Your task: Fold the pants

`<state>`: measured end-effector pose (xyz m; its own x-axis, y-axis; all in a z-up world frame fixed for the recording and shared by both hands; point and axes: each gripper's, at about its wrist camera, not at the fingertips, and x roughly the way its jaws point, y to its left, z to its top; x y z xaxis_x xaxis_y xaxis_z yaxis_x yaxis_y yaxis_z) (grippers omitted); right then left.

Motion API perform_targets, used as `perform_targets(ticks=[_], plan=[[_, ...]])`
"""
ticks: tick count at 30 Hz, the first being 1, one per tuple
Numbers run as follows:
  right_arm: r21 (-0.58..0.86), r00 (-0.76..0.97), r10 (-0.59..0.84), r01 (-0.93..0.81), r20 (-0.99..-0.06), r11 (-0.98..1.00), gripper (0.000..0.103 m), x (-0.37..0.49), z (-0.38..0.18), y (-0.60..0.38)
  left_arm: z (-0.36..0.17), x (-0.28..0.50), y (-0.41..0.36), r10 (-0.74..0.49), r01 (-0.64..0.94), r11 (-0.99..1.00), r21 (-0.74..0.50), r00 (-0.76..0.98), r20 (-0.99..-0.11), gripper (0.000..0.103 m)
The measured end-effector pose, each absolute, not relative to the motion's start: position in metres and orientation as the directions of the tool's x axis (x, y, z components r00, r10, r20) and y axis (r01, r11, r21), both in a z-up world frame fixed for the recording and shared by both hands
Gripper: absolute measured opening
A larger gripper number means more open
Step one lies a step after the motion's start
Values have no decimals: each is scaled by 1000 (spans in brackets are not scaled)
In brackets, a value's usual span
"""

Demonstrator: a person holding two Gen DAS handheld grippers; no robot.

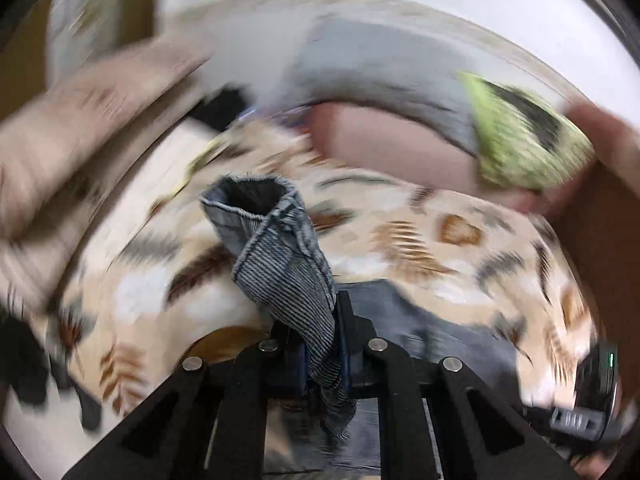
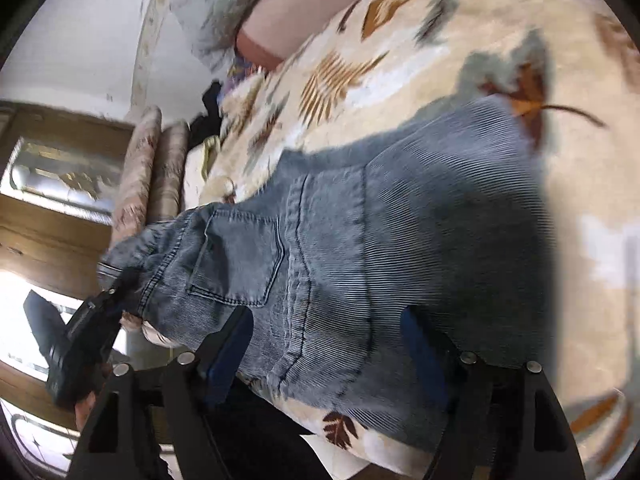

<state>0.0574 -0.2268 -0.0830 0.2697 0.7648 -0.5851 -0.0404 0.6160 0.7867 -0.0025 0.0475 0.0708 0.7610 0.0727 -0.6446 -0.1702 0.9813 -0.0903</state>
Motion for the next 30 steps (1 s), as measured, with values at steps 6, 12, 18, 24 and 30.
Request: perform_targets(ticks=[6, 12, 18, 24, 30], plan=[[805, 409, 721, 60, -559, 590, 79, 33, -80, -311, 58, -16, -74, -81, 148, 988, 50, 761, -644, 12], [804, 471, 670, 168, -574, 571, 79, 12, -92, -371, -53, 0, -162, -115, 414, 903, 119, 497, -860, 18], [797, 462, 666, 178, -585, 577, 79, 1, -92, -377, 7, -21, -132, -331, 481, 874, -61, 500, -800, 58], [852, 453, 746, 58, -487, 521, 79, 3, -58, -339, 60, -14, -27, -222, 220, 971, -88, 710, -668, 80], [903, 357, 843, 6, -403, 429, 83, 12, -61, -291, 15, 12, 28, -89, 24, 995, -94, 621, -779, 80]])
